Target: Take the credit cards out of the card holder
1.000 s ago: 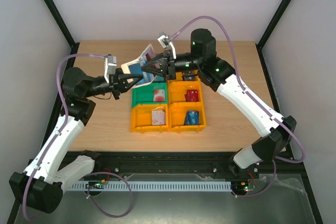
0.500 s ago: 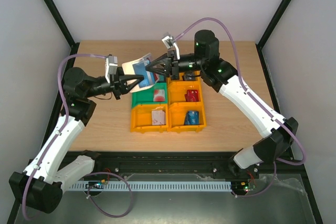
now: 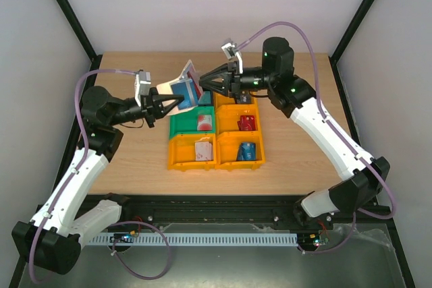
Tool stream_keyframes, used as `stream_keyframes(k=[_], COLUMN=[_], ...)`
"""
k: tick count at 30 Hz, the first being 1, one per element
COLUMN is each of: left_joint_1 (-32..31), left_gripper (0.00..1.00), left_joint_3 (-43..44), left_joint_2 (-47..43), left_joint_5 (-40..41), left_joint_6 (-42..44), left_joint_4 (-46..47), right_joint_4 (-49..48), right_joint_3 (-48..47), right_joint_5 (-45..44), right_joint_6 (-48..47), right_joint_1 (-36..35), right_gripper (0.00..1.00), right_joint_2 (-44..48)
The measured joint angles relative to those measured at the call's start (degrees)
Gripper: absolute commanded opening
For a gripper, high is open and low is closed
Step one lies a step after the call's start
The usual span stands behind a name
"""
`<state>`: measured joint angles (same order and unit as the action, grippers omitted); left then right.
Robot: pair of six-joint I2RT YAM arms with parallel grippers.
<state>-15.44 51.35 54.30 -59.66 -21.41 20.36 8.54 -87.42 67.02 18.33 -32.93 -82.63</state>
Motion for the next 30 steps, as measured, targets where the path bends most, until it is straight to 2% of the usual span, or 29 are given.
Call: stream_keyframes(k=[3,10,30], left_joint_1=[0.0,0.0,0.15], left_gripper=[0.02,0.02,0.02], left_joint_3=[0.0,0.0,0.0], left_joint_2=[0.0,0.0,0.17], left_joint_5=[-0.28,-0.35,-0.81], left_joint_6=[-0.02,-0.04,-0.09], left_joint_4=[0.04,0.15,0.76], right_joint_4=[0.81,0.96,-0.22], right_joint_3=[0.0,1.6,2.51], right_joint_5=[-0.5,0.35,0.11], right_joint_6=[-0.59,-0.07,-0.17], right_joint_1=[0.5,0.26,-1.62], right_gripper=[0.18,0.26,0.29], right_joint_2=[0.17,0.2,0.26])
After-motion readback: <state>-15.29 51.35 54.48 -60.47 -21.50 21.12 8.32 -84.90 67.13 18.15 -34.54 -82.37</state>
